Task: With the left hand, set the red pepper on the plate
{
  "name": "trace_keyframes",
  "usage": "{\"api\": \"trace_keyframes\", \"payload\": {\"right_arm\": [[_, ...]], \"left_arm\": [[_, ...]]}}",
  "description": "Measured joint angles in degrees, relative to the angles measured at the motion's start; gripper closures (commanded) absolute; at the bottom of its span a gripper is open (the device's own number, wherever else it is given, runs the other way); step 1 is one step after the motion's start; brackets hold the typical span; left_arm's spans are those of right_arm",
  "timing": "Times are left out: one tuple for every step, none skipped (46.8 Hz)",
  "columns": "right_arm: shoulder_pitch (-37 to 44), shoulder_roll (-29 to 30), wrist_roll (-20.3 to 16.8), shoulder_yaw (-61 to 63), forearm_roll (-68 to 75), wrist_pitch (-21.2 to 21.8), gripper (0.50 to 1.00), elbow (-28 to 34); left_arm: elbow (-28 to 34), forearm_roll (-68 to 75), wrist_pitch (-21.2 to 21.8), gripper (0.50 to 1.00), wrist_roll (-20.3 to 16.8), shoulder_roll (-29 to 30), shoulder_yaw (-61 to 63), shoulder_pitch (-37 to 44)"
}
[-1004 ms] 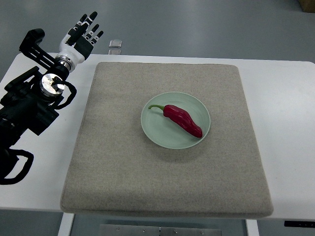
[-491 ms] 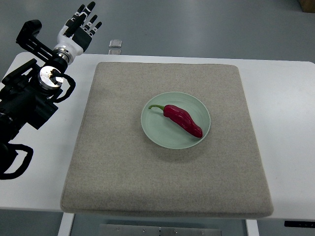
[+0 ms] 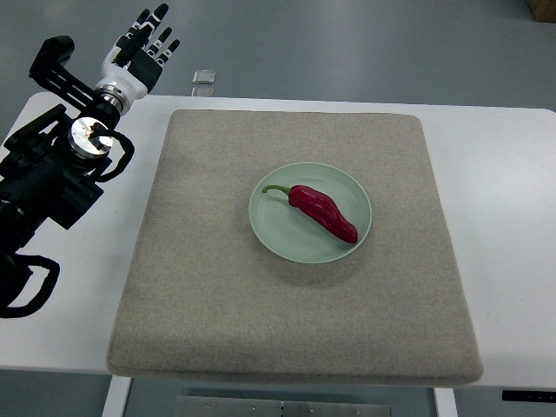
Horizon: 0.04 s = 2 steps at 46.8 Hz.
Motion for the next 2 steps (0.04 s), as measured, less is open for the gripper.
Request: {"api": "trace_keyframes", "payload": {"right_arm": [[0.0,0.0,0.0,0.0,0.0,0.0,0.572,0.0],[-0.1,0.0,0.2,0.0,0.0,-0.1,0.572,0.0]], "left_arm": [[0.0,0.0,0.0,0.508,0.0,0.0,0.0,0.0],[0.0,0.0,0.0,0.508,0.0,0.0,0.0,0.0]]}}
